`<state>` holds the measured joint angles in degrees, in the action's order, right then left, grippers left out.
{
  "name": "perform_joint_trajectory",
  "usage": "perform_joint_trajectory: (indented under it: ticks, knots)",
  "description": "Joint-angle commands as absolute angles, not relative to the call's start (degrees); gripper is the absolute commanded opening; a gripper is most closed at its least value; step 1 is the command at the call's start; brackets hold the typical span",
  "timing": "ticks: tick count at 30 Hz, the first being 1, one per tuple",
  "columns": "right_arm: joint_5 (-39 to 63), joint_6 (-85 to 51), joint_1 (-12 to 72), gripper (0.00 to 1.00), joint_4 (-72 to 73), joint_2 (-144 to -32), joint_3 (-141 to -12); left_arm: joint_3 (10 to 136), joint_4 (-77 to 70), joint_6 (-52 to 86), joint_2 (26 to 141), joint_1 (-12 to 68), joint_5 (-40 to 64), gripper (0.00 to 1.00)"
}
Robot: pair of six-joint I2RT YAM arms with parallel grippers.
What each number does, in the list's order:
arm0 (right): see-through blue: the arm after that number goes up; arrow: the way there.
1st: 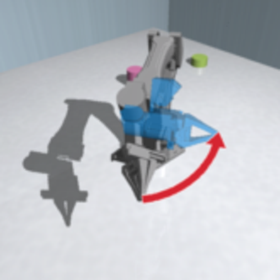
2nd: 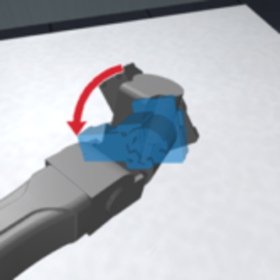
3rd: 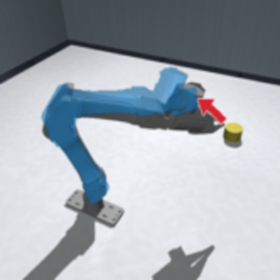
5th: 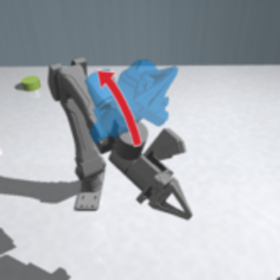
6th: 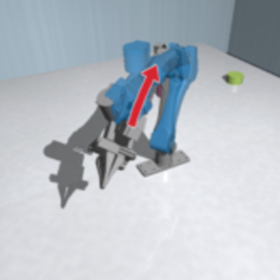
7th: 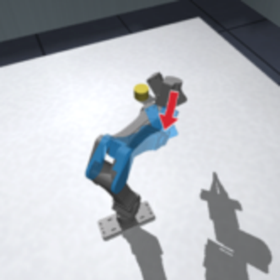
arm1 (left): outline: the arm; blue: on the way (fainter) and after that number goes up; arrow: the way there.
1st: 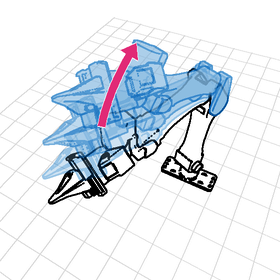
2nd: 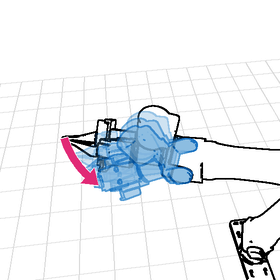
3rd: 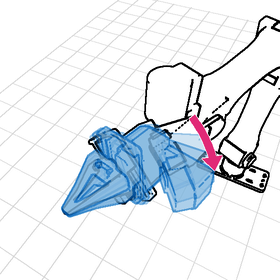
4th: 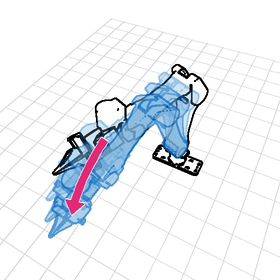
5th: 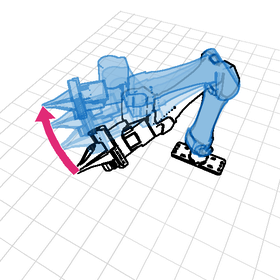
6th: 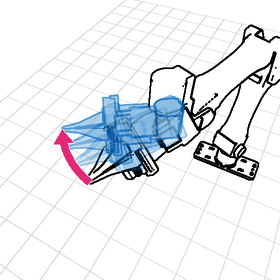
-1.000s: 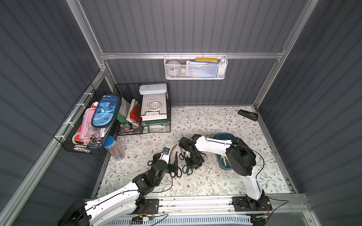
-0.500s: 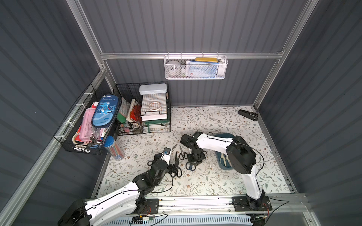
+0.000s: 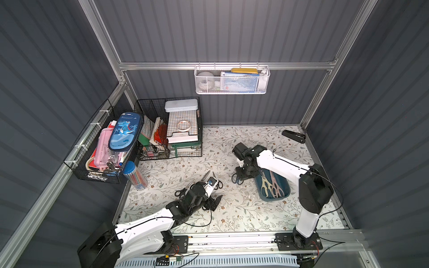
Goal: Put the scissors into the storage box
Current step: Pick up the scissors from the center of the board, then place the scissors in the storage box.
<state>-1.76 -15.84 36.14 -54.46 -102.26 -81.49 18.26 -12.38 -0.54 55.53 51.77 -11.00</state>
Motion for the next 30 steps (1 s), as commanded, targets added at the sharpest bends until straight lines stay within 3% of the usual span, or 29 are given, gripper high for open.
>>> perform_joint_trajectory:
  ticks: [1, 10, 30]
  knots:
    - [-4.41, -12.01, 32.48, 0.0, -59.79, -97.99, -80.65, 15.83, -15.62, -2.8, 51.44, 51.68, -9.52, 0.99]
    - [-9.63, -9.65, 27.79, 0.0, -81.47, -94.95, -82.55, 13.5, -17.2, -2.2, 47.09, 51.67, -12.09, 0.99]
    - [-14.08, -0.31, 24.96, 0.0, -71.86, -104.11, -80.61, 14.18, -17.26, -2.29, 48.99, 51.67, -11.46, 0.99]
